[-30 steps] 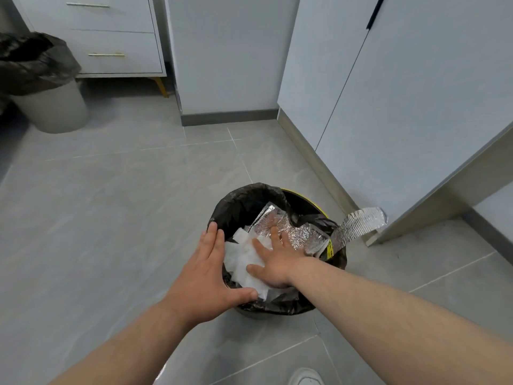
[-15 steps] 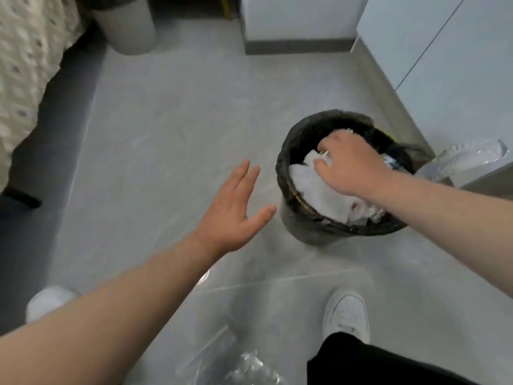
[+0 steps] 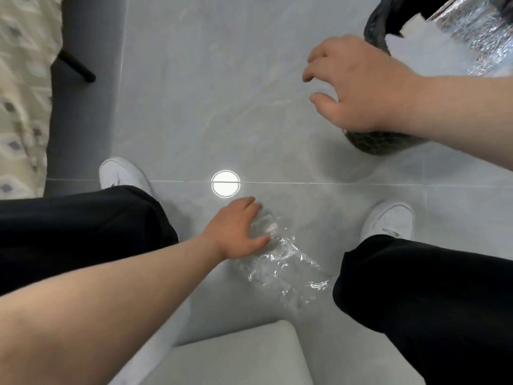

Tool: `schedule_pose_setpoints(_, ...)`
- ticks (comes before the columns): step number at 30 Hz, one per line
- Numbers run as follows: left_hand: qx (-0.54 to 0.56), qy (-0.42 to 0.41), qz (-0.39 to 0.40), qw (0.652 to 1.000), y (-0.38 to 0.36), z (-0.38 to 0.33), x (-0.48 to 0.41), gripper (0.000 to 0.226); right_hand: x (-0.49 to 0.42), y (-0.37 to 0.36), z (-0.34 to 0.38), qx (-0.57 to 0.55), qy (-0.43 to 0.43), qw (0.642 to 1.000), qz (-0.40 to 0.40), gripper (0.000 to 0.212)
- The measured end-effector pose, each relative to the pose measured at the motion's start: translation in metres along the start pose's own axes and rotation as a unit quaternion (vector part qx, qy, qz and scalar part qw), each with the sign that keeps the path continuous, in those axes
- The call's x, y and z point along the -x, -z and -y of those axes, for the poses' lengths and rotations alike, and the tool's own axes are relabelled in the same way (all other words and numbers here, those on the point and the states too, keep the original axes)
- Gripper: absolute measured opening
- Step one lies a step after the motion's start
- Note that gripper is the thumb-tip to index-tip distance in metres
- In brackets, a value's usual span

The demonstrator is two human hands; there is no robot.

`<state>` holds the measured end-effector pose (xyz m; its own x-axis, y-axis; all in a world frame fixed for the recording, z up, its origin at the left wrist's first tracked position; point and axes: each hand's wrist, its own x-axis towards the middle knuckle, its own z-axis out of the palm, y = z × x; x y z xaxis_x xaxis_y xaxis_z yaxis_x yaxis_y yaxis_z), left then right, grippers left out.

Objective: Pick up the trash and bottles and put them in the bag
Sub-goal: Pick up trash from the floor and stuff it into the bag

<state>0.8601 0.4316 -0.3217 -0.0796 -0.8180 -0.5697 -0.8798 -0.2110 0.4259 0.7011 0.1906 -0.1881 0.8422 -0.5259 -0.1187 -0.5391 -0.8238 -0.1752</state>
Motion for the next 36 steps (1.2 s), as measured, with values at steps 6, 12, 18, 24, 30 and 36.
schedule_pose_setpoints(6, 0.069, 0.28, 0.068, 0.955, -0.078, -0.027, 0.016, 0.131, 0.015, -0.041, 0.018, 0.004, 0.035, 0.996, 0.084, 0.049)
schedule_pose_setpoints(12, 0.013, 0.348, 0.039, 0.937, -0.097, -0.035, 0.002, 0.115, 0.006, -0.047, 0.003, -0.013, -0.002, 0.998, 0.066, 0.048)
schedule_pose_setpoints(18, -0.002, 0.261, 0.002, 0.965, -0.084, 0.003, -0.002, 0.063, 0.0, -0.045, -0.008, -0.026, -0.031, 0.997, 0.068, 0.049)
schedule_pose_setpoints(24, 0.233, 0.267, -0.015, 0.935, -0.039, 0.04, -0.023, 0.02, -0.004, -0.046, -0.016, -0.037, -0.042, 0.995, 0.084, 0.05)
schedule_pose_setpoints(30, 0.396, 0.232, -0.123, 0.88, 0.044, 0.053, -0.05, 0.007, -0.012, -0.02, -0.028, -0.055, -0.059, 0.995, 0.057, 0.055)
schedule_pose_setpoints(36, 0.481, 0.129, -0.207, 0.842, 0.148, -0.012, -0.07, 0.007, -0.009, 0.038, -0.043, -0.125, -0.067, 0.983, -0.12, 0.027)
